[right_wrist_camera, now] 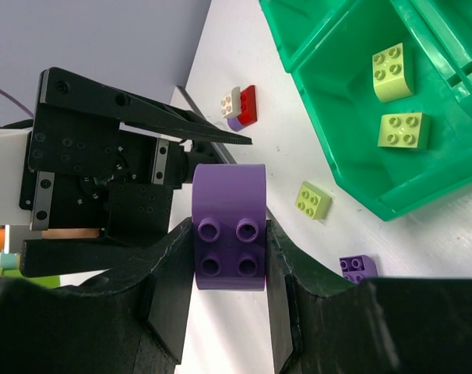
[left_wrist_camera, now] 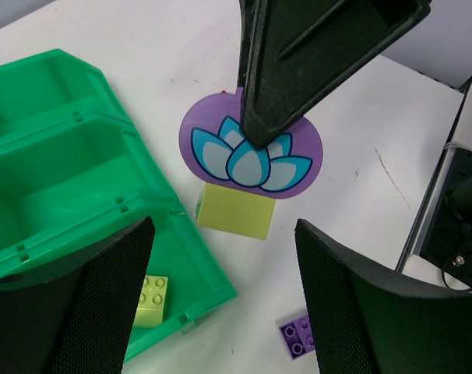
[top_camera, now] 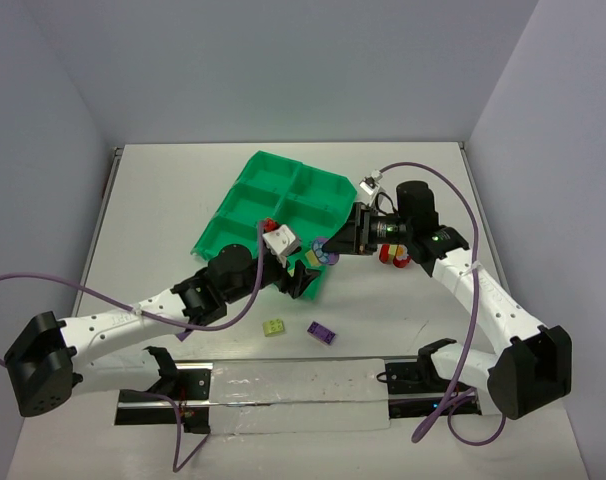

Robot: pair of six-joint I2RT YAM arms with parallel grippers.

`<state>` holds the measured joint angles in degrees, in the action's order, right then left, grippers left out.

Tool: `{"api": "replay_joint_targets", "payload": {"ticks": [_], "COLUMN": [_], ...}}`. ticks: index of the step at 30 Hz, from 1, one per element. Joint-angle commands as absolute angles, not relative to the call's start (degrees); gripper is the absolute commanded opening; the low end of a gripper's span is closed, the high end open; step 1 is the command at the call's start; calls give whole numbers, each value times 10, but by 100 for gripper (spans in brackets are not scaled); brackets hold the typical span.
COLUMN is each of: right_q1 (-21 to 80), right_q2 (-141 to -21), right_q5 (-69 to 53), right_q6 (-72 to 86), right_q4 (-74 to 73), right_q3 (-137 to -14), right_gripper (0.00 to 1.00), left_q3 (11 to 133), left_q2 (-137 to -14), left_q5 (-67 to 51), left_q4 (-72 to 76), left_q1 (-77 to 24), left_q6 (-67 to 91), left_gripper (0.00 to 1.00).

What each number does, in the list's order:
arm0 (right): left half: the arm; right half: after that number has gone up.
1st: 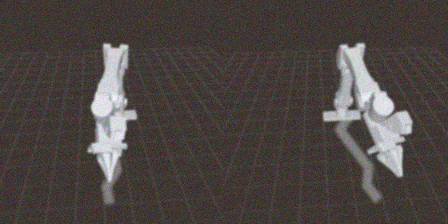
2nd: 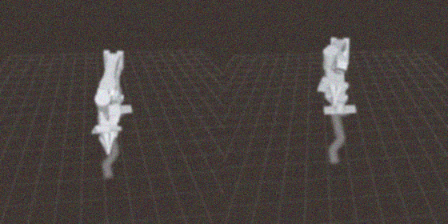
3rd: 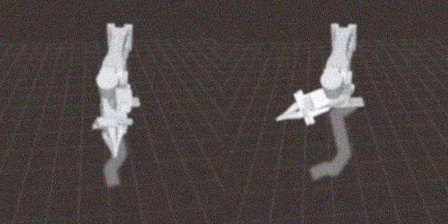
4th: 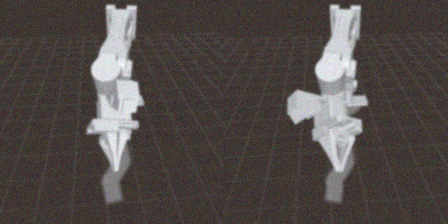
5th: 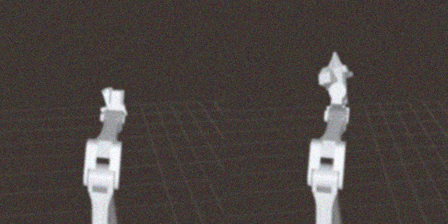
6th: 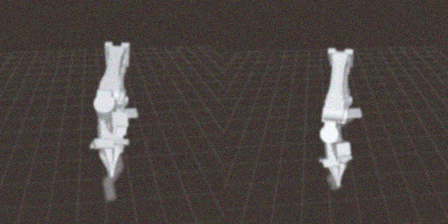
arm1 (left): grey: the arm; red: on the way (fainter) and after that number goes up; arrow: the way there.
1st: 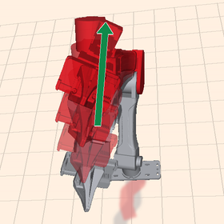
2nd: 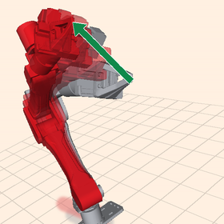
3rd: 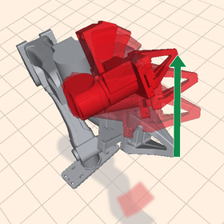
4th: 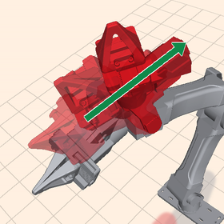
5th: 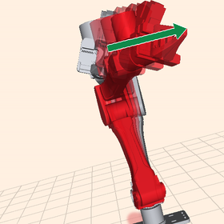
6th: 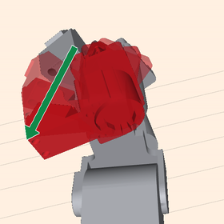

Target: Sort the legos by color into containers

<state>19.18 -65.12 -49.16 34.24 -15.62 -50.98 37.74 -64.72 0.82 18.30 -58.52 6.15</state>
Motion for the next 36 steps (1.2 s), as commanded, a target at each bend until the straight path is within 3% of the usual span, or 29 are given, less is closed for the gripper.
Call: {"api": "replay_joint_targets", "payload": {"ticks": [1, 7, 10, 12, 14, 15, 28, 34, 36], "right_q1": [200, 203, 203, 203, 203, 202, 136, 136, 137], "right_q2": [-653, -654, -655, -654, -654, -655, -635, -643, -641], "right_q5": [-512, -512, -511, -510, -507, -507, -505, -402, -355], "right_q6": [350, 348, 347, 344, 344, 344, 354, 340, 332], "right_q4": [-120, -122, -125, -126, -126, -126, -115, -154, -168], "right_q3": [-521, -526, -527, -527, -526, -526, -517, -531, -534], "right_gripper": [0, 0, 0, 0, 0, 0, 0, 0, 0], "left_q3": [412, 423, 425, 428, 429, 430, 363, 410, 484], "left_q2": [-658, -672, -673, -674, -674, -673, -613, -695, -769], "left_q5": [7, 4, 4, -5, -4, -4, 72, 157, 208], "left_q4": [221, 222, 220, 217, 211, 206, 159, 119, 58], "left_q1": [-589, -589, -589, -589, -589, -589, -589, -588, -587], "left_q6": [46, 48, 50, 51, 51, 50, 83, 134, 170], "left_gripper": [79, 71, 59, 41, 10, 1, 0, 0, 0]}}
